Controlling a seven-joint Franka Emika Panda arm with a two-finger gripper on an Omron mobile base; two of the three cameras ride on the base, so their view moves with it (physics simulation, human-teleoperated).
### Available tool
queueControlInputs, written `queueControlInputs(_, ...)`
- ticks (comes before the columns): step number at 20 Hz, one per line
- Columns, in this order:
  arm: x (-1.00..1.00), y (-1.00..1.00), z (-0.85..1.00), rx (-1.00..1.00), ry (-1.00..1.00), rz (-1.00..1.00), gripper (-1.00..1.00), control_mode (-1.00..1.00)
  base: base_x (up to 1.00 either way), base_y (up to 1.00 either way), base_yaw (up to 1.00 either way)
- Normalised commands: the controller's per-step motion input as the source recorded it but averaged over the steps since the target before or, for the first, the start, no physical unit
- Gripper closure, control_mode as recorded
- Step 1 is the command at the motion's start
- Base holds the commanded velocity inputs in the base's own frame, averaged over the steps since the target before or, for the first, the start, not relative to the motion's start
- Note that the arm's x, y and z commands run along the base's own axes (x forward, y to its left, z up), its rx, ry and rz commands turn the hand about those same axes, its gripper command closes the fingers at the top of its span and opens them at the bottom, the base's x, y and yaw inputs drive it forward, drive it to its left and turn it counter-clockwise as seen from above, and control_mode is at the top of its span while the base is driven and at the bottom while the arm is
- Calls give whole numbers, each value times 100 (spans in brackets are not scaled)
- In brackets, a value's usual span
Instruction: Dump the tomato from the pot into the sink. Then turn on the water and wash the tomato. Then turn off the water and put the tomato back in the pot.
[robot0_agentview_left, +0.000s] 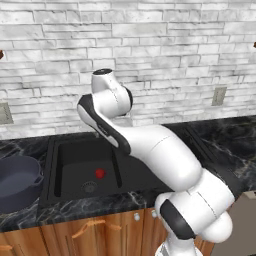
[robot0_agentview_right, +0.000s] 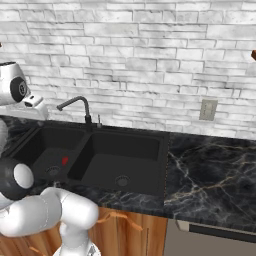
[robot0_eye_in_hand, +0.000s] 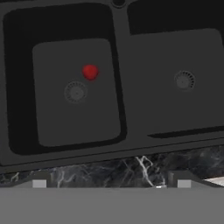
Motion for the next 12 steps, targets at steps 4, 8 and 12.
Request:
queueControlInputs(4, 18, -100, 0, -14, 0, 11, -100, -100, 0, 0, 0)
queueControlInputs(8, 34, -100, -4, -7, 0, 13, -100, -100, 0, 0, 0)
queueControlInputs(12, 60, -100, -24, 4, -1, 14, -100, -100, 0, 0, 0)
